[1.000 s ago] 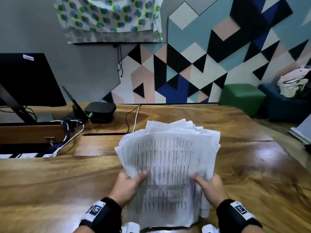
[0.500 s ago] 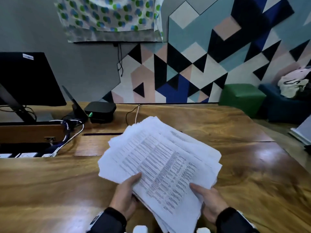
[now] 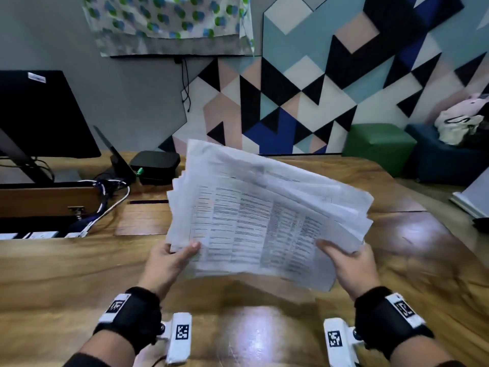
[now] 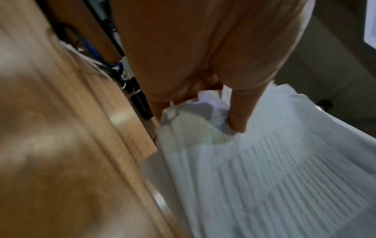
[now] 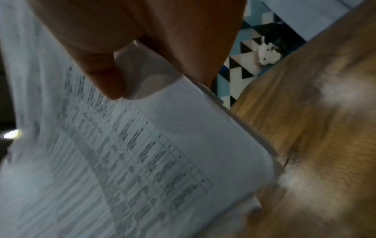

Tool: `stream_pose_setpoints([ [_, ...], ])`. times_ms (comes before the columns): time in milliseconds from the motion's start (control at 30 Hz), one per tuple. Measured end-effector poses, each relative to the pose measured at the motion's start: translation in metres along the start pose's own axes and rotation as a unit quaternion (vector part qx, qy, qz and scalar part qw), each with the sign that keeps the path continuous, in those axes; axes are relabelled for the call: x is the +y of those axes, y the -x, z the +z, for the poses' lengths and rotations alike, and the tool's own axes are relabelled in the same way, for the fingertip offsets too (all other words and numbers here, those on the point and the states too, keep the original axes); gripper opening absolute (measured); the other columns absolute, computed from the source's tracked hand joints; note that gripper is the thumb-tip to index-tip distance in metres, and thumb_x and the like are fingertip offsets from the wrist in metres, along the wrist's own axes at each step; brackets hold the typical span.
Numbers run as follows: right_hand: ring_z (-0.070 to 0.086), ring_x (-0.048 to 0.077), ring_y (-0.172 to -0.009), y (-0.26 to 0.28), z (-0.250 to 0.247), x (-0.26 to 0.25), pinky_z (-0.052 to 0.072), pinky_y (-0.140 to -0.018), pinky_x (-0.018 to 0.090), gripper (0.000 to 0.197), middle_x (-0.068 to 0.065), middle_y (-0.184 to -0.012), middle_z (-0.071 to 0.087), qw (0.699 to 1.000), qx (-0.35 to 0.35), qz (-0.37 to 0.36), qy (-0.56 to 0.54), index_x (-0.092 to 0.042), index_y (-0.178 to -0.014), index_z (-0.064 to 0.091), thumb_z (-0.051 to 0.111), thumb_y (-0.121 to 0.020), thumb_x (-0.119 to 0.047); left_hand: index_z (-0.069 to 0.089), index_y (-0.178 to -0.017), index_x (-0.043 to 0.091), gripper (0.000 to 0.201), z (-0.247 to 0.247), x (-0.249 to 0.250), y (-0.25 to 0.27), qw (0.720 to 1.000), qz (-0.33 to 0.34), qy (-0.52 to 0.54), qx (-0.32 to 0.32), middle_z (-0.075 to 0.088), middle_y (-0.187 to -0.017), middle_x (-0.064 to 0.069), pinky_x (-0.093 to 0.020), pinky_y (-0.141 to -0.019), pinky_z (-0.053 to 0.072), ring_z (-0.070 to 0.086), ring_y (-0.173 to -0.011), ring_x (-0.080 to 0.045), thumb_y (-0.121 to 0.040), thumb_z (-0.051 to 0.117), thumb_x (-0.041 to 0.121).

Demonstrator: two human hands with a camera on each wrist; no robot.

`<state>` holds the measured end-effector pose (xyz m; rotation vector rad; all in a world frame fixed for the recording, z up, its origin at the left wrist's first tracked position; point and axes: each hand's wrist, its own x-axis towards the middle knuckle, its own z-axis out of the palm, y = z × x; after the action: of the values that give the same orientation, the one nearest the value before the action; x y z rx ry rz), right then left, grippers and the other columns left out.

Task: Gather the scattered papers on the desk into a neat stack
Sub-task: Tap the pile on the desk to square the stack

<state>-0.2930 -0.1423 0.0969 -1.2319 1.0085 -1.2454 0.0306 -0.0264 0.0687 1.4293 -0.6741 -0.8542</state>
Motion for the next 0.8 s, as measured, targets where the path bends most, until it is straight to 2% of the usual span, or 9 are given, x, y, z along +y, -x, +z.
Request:
stream_pose_setpoints([
  [67,0.069,-0.003,-0.069,0.005,0.001,0.006,0.055,-0.067,0.011,0.022,-0.018,-0.071,0.075,1.0,0.018,-0.019,0.008,-0.011,-0.087,0.072,0.07,-0.078,0.009,0.075,-0.086,0.002,0.007,0.006,-0.013,0.011,0.998,0.042,-0.018,0.032,0.078,-0.074,0.003,-0.016,-0.065,0.056,0.069,-0.07,-0.01,-0.081,0.073,-0.003],
  [133,0.066,-0.009,-0.063,0.014,0.0,0.021,0.053,-0.062,0.007,0.026,-0.022,-0.064,0.072,0.999,0.025,-0.007,0.02,-0.016,-0.079,0.071,0.07,-0.078,0.01,0.073,-0.075,0.004,0.014,0.007,-0.041,0.021,0.996,0.038,-0.065,0.045,0.073,-0.061,0.01,-0.013,-0.057,0.052,0.063,-0.065,-0.008,-0.08,0.072,-0.009],
  [300,0.054,-0.011,-0.046,0.033,-0.008,0.061,0.044,-0.046,0.005,0.035,-0.017,-0.044,0.063,0.995,0.054,0.049,0.071,-0.015,-0.062,0.063,0.064,-0.079,0.015,0.072,-0.094,-0.001,0.016,0.002,-0.09,0.033,0.995,-0.054,-0.07,0.038,0.08,-0.086,-0.006,-0.022,-0.065,0.06,0.075,-0.08,-0.02,-0.08,0.072,-0.009],
  [367,0.055,-0.007,-0.049,0.032,-0.005,0.06,0.043,-0.045,0.004,0.035,-0.012,-0.045,0.062,0.994,0.065,0.046,0.076,-0.014,-0.06,0.062,0.064,-0.079,0.015,0.072,-0.092,0.004,0.019,0.006,-0.086,0.032,0.996,-0.033,-0.075,0.047,0.08,-0.079,0.003,-0.018,-0.066,0.059,0.074,-0.078,-0.016,-0.081,0.07,-0.011],
  [433,0.053,-0.012,-0.043,0.03,-0.001,0.052,0.041,-0.043,0.003,0.033,-0.011,-0.053,0.061,0.995,0.067,0.038,0.066,-0.012,-0.061,0.061,0.062,-0.08,0.015,0.071,-0.087,0.009,0.025,0.011,-0.074,0.03,0.996,-0.007,-0.072,0.057,0.077,-0.069,0.013,-0.013,-0.065,0.057,0.072,-0.071,-0.004,-0.083,0.065,-0.015],
  [500,0.055,-0.013,-0.043,0.029,-0.003,0.044,0.042,-0.044,0.003,0.031,-0.011,-0.047,0.064,0.996,0.065,0.021,0.053,-0.013,-0.064,0.063,0.062,-0.08,0.014,0.071,-0.087,0.009,0.025,0.011,-0.062,0.03,0.996,0.02,-0.067,0.06,0.077,-0.069,0.014,-0.012,-0.065,0.056,0.071,-0.068,0.003,-0.083,0.064,-0.015],
  [667,0.061,-0.005,-0.056,0.027,-0.012,0.055,0.047,-0.052,0.006,0.032,-0.021,-0.057,0.069,0.997,0.048,0.011,0.06,-0.012,-0.075,0.065,0.056,-0.081,0.019,0.066,-0.093,-0.002,0.026,0.004,-0.068,0.029,0.995,0.051,-0.018,0.085,0.074,-0.084,-0.008,-0.022,-0.064,0.054,0.065,-0.079,-0.021,-0.068,0.073,0.002],
  [767,0.065,0.014,-0.071,0.033,-0.002,0.062,0.048,-0.05,0.004,0.026,-0.025,-0.053,0.067,0.994,0.071,0.032,0.073,-0.011,-0.075,0.066,0.06,-0.081,0.014,0.065,-0.083,0.007,0.017,0.016,-0.076,0.032,0.992,0.036,-0.001,0.125,0.074,-0.071,0.001,-0.02,-0.062,0.056,0.063,-0.081,-0.023,-0.076,0.068,-0.007],
  [800,0.064,0.011,-0.068,0.033,0.001,0.059,0.046,-0.047,0.004,0.025,-0.025,-0.049,0.065,0.994,0.074,0.033,0.078,-0.011,-0.072,0.066,0.061,-0.081,0.012,0.065,-0.083,0.011,0.022,0.02,-0.076,0.031,0.99,0.04,-0.003,0.133,0.073,-0.07,0.001,-0.02,-0.062,0.057,0.064,-0.082,-0.024,-0.082,0.064,-0.011],
])
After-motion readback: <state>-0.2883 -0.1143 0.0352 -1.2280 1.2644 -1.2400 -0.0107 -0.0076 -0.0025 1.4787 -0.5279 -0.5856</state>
